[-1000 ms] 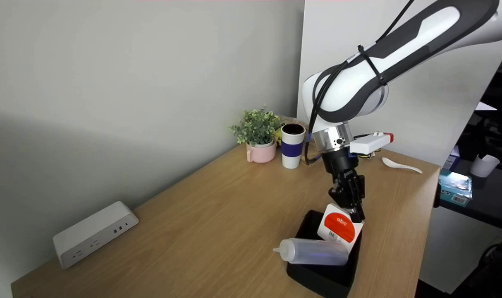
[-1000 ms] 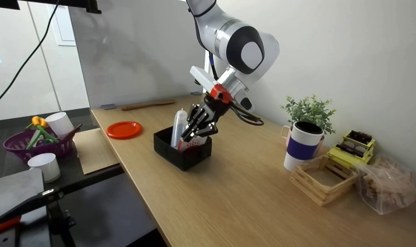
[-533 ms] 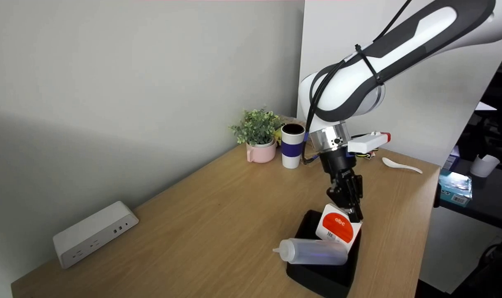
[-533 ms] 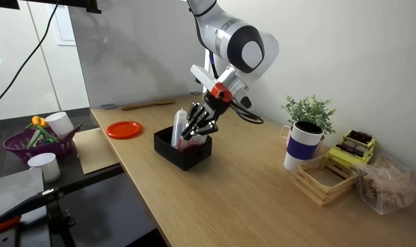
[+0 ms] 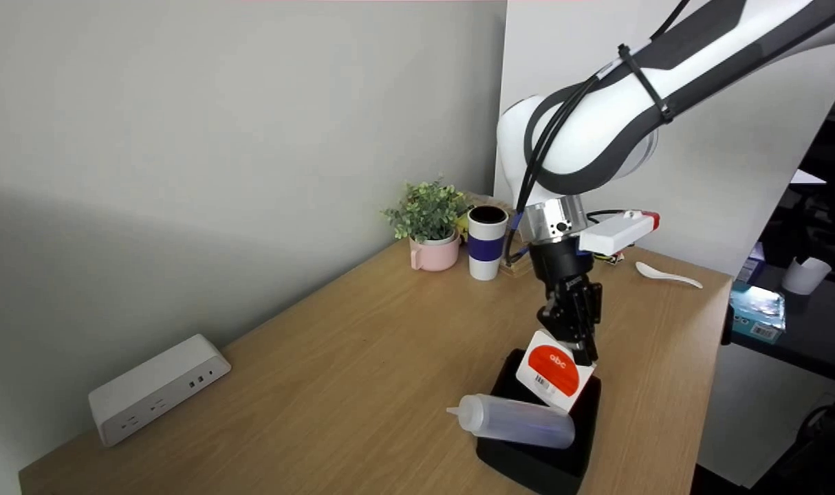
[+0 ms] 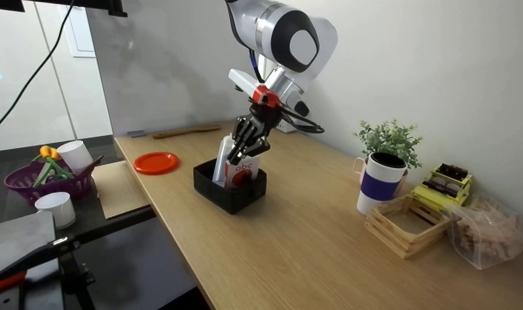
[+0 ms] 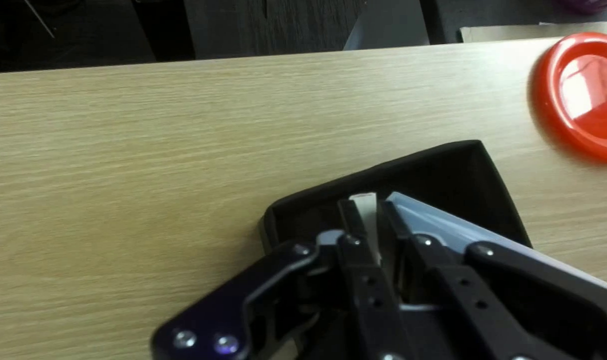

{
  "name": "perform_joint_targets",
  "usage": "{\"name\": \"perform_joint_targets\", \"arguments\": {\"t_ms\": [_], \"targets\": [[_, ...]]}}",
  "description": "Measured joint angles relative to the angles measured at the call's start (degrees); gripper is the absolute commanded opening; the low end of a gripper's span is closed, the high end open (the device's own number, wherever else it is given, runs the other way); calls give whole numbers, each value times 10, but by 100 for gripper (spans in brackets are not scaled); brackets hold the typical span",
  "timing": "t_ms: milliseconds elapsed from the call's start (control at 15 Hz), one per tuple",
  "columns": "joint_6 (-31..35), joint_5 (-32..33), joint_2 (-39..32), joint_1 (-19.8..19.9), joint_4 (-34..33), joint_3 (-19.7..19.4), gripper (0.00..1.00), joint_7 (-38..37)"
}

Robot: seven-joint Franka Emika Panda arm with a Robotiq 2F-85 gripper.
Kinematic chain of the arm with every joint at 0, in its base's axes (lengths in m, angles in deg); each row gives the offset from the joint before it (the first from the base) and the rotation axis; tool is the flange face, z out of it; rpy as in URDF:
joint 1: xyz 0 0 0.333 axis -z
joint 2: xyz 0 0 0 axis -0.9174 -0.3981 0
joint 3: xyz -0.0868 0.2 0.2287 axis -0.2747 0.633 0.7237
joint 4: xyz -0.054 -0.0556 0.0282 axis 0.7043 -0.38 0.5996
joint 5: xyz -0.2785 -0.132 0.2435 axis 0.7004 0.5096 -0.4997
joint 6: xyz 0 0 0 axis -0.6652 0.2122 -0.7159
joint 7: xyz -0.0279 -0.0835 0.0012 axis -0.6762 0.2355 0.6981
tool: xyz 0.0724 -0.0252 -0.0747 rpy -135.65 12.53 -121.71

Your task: Take the book out of the black box, take the sauce bottle out of the box

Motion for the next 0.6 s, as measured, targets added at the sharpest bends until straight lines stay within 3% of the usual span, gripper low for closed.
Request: {"name": "perform_joint_targets", "arguments": {"t_ms": [600], "targets": [[82,39,127,-23,121,-2,3,-99]]}}
